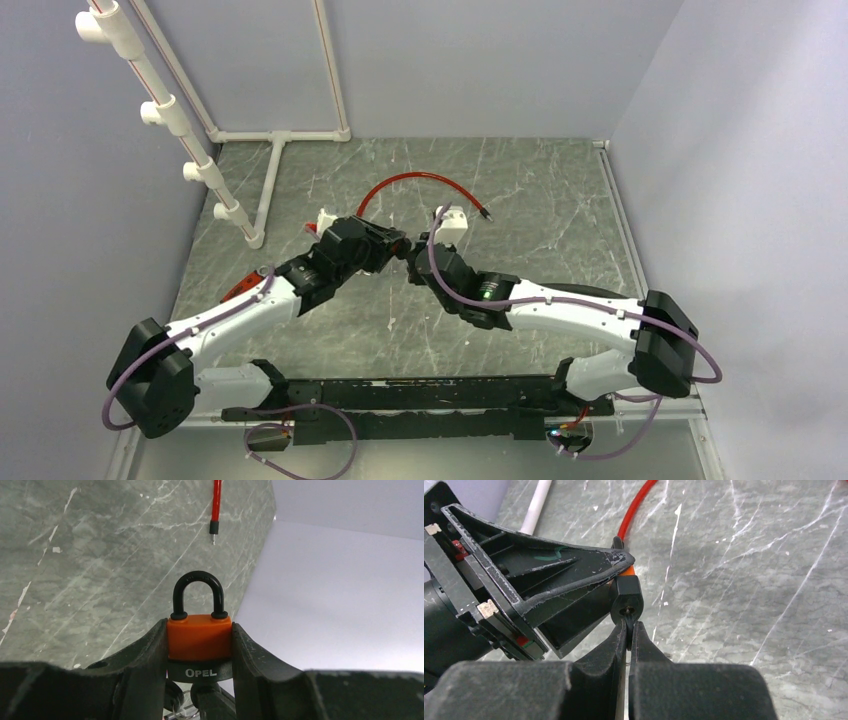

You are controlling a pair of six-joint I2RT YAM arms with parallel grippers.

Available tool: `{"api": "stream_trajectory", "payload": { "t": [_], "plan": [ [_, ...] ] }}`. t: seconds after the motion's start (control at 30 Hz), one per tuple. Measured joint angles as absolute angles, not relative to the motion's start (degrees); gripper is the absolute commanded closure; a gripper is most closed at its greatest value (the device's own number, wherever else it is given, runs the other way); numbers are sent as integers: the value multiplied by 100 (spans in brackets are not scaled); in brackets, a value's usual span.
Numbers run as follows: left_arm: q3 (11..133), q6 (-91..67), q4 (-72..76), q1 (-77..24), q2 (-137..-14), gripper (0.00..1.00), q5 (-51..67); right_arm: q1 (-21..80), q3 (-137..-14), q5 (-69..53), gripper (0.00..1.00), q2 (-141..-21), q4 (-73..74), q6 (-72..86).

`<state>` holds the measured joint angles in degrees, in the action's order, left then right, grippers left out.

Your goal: Unlock with the key

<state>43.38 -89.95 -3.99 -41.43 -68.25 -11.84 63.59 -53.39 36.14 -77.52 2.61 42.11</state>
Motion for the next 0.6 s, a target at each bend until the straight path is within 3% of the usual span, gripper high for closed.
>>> {"api": "stream_trajectory", "payload": {
  "t": [0.3,0.6],
  "plan": [
    [4344,-9089,-419,-4191,-6733,100,-1461,6685,-5942,4508,100,-8208,733,4510],
    [4344,-8973,-196,-4193,-6945,100,-1293,6635,-5625,4469,100,-8073,467,4484]
  ]
}}
